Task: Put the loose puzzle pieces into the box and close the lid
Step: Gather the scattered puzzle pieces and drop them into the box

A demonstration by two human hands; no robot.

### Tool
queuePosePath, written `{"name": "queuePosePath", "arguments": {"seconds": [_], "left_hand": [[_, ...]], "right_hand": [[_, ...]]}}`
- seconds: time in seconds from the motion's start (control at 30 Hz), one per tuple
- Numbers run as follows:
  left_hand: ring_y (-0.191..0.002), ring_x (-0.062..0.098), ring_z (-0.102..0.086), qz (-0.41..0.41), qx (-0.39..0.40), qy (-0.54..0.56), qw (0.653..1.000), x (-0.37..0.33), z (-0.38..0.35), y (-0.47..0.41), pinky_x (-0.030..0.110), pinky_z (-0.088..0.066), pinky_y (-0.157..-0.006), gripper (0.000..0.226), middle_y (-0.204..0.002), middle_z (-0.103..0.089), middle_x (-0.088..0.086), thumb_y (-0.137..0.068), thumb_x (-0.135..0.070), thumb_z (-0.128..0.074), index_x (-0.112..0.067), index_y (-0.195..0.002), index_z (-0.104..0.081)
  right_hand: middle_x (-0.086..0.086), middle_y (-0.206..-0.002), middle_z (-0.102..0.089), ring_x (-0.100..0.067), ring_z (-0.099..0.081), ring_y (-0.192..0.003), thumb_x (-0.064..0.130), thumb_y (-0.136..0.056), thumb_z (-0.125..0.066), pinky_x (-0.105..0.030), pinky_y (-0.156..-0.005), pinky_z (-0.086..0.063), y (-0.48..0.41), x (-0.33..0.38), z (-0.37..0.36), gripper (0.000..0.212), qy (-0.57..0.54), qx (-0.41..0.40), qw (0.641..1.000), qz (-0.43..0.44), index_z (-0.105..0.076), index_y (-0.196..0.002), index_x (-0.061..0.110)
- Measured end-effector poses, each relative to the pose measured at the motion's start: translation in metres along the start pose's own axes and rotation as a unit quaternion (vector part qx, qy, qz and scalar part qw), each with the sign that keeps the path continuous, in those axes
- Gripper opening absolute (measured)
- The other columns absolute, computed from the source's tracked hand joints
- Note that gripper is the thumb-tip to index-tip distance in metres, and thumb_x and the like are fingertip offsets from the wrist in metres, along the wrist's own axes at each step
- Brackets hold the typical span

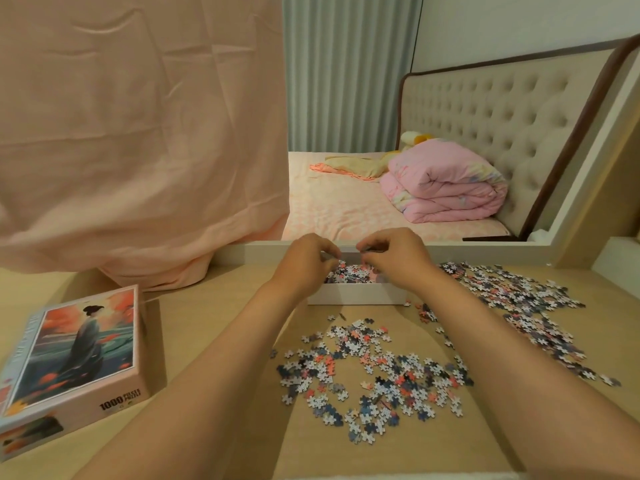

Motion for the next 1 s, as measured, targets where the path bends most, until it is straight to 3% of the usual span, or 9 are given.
{"name": "queuePosePath", "arguments": {"seconds": [0.2,0.4,0.5,0.57,0.63,0.7,0.77,0.87,1.0], "left_hand": [[-0.102,0.010,-0.061,-0.027,0.063,-0.018,0.997,0.012,-0.009,0.007,0.019,-0.040,-0.086,0.021,-0.113,-0.069,-0.004,-0.090,-0.019,-0.067,-0.021,-0.110,-0.072],[-0.099,0.011,-0.054,-0.036,-0.003,-0.038,0.999,0.023,0.008,0.025,0.024,-0.040,-0.084,0.018,-0.109,-0.056,-0.006,-0.092,-0.021,-0.063,-0.028,-0.107,-0.068],[-0.106,0.017,-0.052,0.022,0.032,-0.111,0.993,0.034,0.020,0.044,0.033,-0.044,-0.087,0.022,-0.114,-0.050,-0.005,-0.093,-0.030,-0.058,-0.030,-0.115,-0.060],[-0.116,0.022,-0.047,0.082,0.090,-0.214,0.969,0.040,0.028,0.061,0.038,-0.044,-0.093,0.029,-0.123,-0.047,0.000,-0.096,-0.037,-0.049,-0.031,-0.123,-0.055],[-0.123,0.026,-0.041,0.129,0.130,-0.270,0.945,0.043,0.033,0.079,0.042,-0.042,-0.097,0.035,-0.130,-0.043,0.004,-0.099,-0.039,-0.039,-0.030,-0.132,-0.049],[-0.125,0.028,-0.037,0.139,0.145,-0.278,0.939,0.044,0.032,0.095,0.045,-0.041,-0.099,0.041,-0.131,-0.043,0.007,-0.101,-0.039,-0.033,-0.026,-0.136,-0.048],[-0.122,0.027,-0.037,0.117,0.153,-0.275,0.942,0.045,0.029,0.108,0.045,-0.043,-0.099,0.041,-0.127,-0.043,0.007,-0.101,-0.035,-0.034,-0.022,-0.136,-0.051],[-0.121,0.024,-0.037,0.087,0.165,-0.234,0.954,0.036,0.023,0.120,0.041,-0.040,-0.101,0.038,-0.127,-0.044,0.006,-0.102,-0.031,-0.037,-0.021,-0.134,-0.055],[-0.119,0.018,-0.051,0.077,0.203,-0.107,0.970,0.013,0.023,0.125,0.025,-0.037,-0.096,0.034,-0.131,-0.057,0.000,-0.101,-0.027,-0.046,-0.023,-0.132,-0.060]], "right_hand": [[0.001,-0.112,-0.073,-0.012,-0.066,-0.099,0.007,-0.088,-0.069,-0.030,-0.092,-0.052,-0.005,-0.012,-0.016,0.028,0.108,0.087,0.990,0.030,-0.075,-0.112,0.020],[0.008,-0.095,-0.073,-0.002,-0.060,-0.083,0.008,-0.092,-0.064,-0.020,-0.079,-0.049,0.004,-0.003,-0.010,0.023,0.107,0.041,0.991,0.062,-0.078,-0.098,0.024],[0.016,-0.091,-0.069,0.007,-0.057,-0.076,0.012,-0.092,-0.066,-0.006,-0.066,-0.041,0.021,0.011,-0.010,0.021,0.097,0.056,0.991,0.074,-0.077,-0.101,0.027],[0.017,-0.097,-0.069,0.004,-0.060,-0.076,0.016,-0.092,-0.067,-0.011,-0.069,-0.044,0.039,0.020,-0.020,0.022,0.094,0.135,0.984,0.075,-0.076,-0.107,0.029],[0.014,-0.114,-0.068,-0.006,-0.066,-0.092,0.023,-0.093,-0.065,-0.026,-0.087,-0.049,0.053,0.023,-0.035,0.027,0.140,0.214,0.964,0.068,-0.071,-0.119,0.029],[0.003,-0.132,-0.060,-0.020,-0.059,-0.117,0.030,-0.097,-0.059,-0.039,-0.103,-0.045,0.062,0.019,-0.049,0.034,0.250,0.256,0.931,0.075,-0.063,-0.130,0.023],[-0.005,-0.133,-0.051,-0.027,-0.050,-0.122,0.033,-0.099,-0.053,-0.045,-0.104,-0.043,0.070,0.014,-0.058,0.034,0.325,0.275,0.901,0.077,-0.060,-0.128,0.018],[-0.003,-0.133,-0.046,-0.025,-0.045,-0.124,0.027,-0.100,-0.050,-0.042,-0.105,-0.041,0.082,0.015,-0.061,0.035,0.324,0.277,0.902,0.074,-0.059,-0.134,0.023],[0.002,-0.136,-0.057,-0.021,-0.054,-0.121,0.024,-0.100,-0.048,-0.037,-0.101,-0.046,0.092,0.025,-0.055,0.035,0.288,0.251,0.920,0.087,-0.063,-0.131,0.028]]}}
Point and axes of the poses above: each hand's wrist, its own y-axis away from the middle knuckle, its own z-axis out of the back of the hand, x = y × z, the point moved 2 cm from there along -y, towards the middle knuckle
